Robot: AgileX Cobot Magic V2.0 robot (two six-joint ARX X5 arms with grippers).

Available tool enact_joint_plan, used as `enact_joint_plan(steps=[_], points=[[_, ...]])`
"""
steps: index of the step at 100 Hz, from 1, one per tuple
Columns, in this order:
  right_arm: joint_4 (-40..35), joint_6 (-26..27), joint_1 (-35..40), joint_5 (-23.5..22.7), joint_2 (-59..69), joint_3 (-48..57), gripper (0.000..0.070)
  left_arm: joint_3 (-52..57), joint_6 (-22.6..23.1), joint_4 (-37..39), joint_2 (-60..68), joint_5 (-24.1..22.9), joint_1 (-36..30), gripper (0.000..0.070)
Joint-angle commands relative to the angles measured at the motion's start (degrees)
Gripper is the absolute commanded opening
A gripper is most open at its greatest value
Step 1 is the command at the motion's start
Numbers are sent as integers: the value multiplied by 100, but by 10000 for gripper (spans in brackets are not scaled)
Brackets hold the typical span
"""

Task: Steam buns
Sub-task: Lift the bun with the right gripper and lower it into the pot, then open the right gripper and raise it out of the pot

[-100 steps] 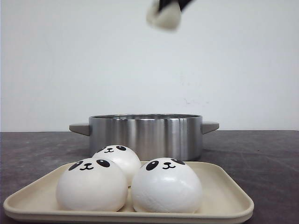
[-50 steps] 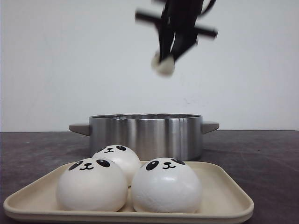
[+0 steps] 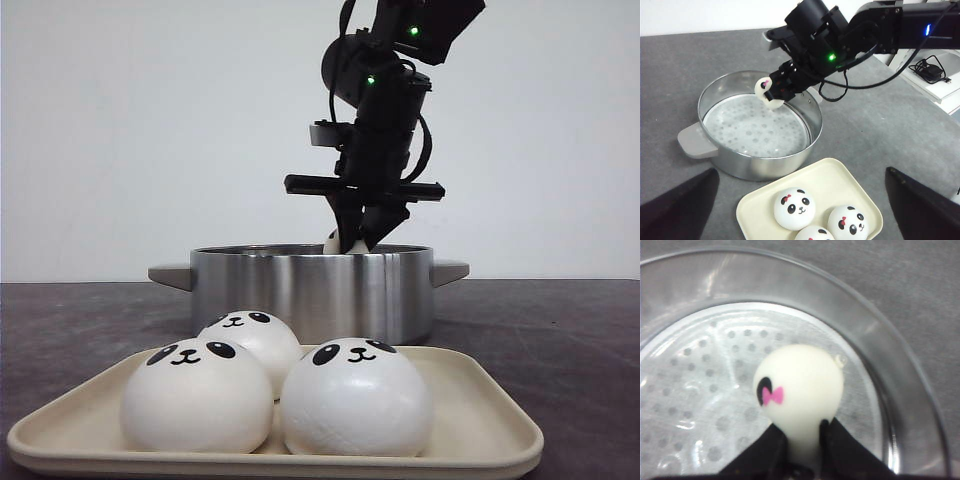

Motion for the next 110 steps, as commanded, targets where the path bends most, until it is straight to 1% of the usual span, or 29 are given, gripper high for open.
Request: enact_joint_plan(steps=[1,10,13,17,32,57,74,90,96,101,106,110], points=[[52,-166,22,24,90,103,99,87,90,-2,31,-26,-31,677],[-17,-186,22,26,90,103,316,87,90,-57,31,-26,-31,678],[-72,-186,22,26,90,103,360,87,90,-61,31,-26,-31,677],[-151,-186,15,39,90,103,384,87,92,-61,31,-26,-31,678],[-267,-249,22,177,90,103,390,87,92,-72,31,-26,-31,678],[-374,-249,28,190,90,103,390,87,92,-107,31,-26,-31,678],[-463,-225,70,282,55,111,390,87,96,-219,31,-28,-31,677],[-772,-20,120,341,-341,249,388,87,92,-306,24,-26,-31,677],[-782,17,166,455,-638,258,386,87,90,-382,24,-24,-31,678],[-761,20,229,616,-918,258,367,87,90,-463,22,-24,-33,678],[-748,13,328,820,-1259,258,330,87,90,-525,20,-24,-33,677],[-758,7,398,896,-1493,258,319,87,85,-562,20,-24,-44,678]])
